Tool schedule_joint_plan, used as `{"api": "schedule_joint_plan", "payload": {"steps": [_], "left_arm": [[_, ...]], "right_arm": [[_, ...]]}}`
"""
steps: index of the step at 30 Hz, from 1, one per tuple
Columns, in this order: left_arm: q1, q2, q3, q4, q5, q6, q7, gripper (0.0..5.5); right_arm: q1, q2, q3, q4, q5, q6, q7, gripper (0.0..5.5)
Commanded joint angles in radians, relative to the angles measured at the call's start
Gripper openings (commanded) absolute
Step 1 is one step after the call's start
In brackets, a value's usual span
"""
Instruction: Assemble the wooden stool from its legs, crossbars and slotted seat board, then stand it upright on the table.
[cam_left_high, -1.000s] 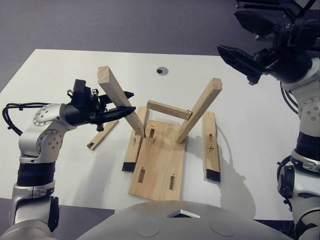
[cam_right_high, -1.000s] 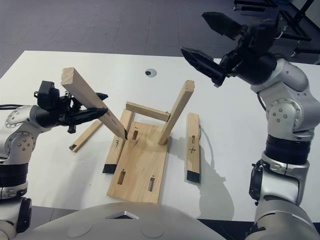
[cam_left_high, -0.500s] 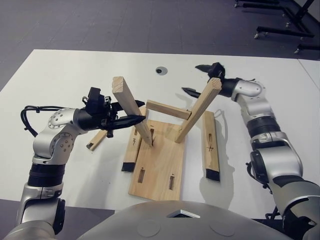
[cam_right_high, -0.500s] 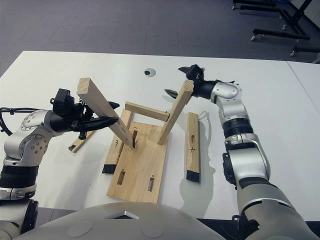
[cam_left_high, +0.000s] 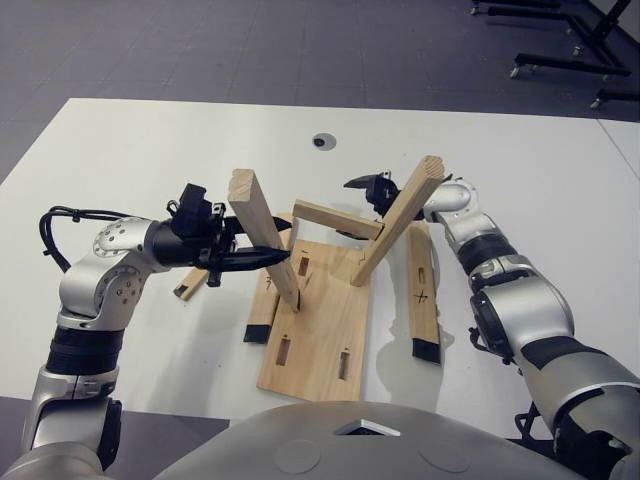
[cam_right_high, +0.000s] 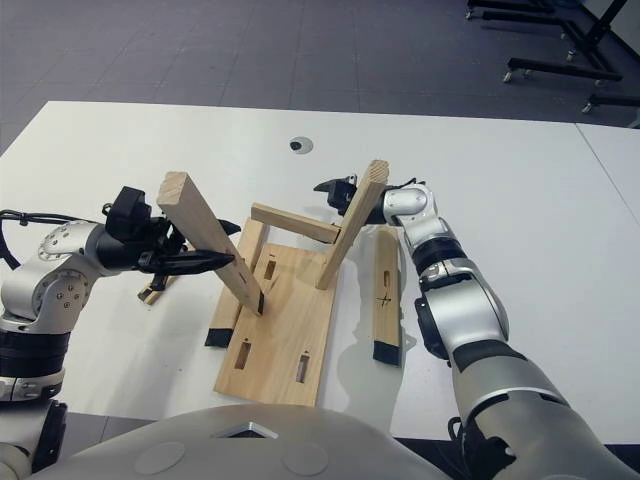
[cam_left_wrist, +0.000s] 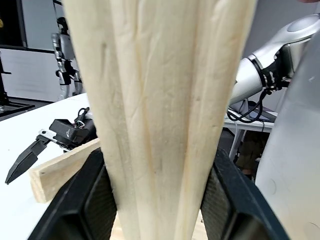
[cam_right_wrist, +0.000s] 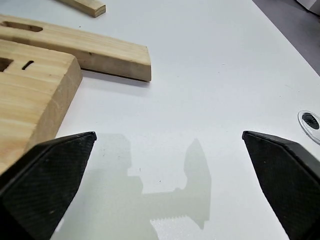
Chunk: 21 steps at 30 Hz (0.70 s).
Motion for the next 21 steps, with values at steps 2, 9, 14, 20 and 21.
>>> {"api": "schedule_joint_plan", "payload": {"steps": [2, 9, 14, 20, 21], "left_arm": [[0.043, 0.072, -0.015, -0.068, 0.004, 0.025, -0.055, 2.03], [0.18, 0.111, -0.013, -0.188, -0.01, 0.023, -0.057, 2.03], [0.242, 0.152, -0.019, -0.257, -0.015, 0.022, -0.063, 2.03], [0.2, 0.185, 0.001, -0.293, -0.026, 0.028, -0.038, 2.03], [0.204, 0.194, 0.004, -0.301, -0.03, 0.032, -0.04, 2.03]], "right_arm": [[0.011, -0.028, -0.056, -0.009, 0.022, -0.008, -0.038, 5.4], [0.062, -0.142, -0.194, -0.165, 0.147, 0.046, 0.005, 5.4], [0.148, -0.173, -0.217, -0.328, 0.199, 0.12, 0.041, 5.4], [0.245, -0.171, -0.208, -0.488, 0.23, 0.2, 0.034, 5.4], [0.254, -0.17, -0.207, -0.506, 0.232, 0.211, 0.031, 5.4]]}}
